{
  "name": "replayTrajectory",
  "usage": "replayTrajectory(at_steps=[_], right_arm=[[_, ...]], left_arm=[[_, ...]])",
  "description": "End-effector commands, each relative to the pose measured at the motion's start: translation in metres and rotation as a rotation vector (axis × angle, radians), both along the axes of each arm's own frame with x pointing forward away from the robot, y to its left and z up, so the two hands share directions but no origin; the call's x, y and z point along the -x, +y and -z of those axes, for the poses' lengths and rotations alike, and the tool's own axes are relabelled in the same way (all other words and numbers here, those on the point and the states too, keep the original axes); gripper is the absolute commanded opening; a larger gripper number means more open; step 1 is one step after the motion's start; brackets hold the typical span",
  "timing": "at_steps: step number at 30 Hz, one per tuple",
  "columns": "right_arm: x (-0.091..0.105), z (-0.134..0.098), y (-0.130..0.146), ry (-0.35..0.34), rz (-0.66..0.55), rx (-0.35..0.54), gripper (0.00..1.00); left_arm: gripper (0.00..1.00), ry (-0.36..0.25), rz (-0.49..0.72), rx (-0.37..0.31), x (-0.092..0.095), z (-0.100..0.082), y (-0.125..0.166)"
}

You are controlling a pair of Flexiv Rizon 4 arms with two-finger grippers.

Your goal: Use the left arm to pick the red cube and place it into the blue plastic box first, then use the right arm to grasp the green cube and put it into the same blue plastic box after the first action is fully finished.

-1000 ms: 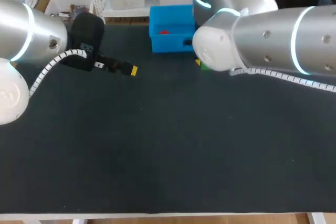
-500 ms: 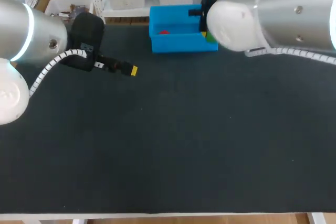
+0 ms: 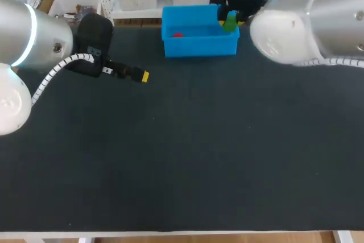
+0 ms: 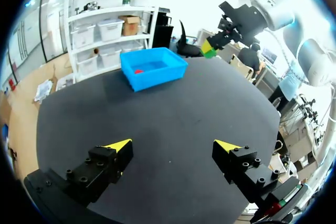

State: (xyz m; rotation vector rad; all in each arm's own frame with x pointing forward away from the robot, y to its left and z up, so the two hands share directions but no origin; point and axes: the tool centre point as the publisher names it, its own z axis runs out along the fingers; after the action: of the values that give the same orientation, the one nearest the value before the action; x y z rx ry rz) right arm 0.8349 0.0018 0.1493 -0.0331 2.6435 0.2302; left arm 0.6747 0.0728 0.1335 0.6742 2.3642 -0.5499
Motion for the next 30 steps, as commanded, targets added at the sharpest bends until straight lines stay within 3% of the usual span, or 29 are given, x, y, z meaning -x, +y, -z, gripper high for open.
replayTrajectory(at_steps=[1, 16, 30], right_arm=[[-0.001, 0.006, -0.002, -0.077, -0.021, -0.034, 0.00], [-0.030, 0.009, 0.002, -0.124, -0.057, -0.064, 0.00], [-0.084, 0.025, 0.019, -0.119, -0.079, -0.067, 0.00]], left_arm=[[1.00, -0.001, 0.009, 0.009, -0.001, 0.001, 0.002], [1.00, -0.001, 0.009, 0.009, -0.001, 0.001, 0.002], [1.00, -0.001, 0.009, 0.009, -0.001, 0.001, 0.002]])
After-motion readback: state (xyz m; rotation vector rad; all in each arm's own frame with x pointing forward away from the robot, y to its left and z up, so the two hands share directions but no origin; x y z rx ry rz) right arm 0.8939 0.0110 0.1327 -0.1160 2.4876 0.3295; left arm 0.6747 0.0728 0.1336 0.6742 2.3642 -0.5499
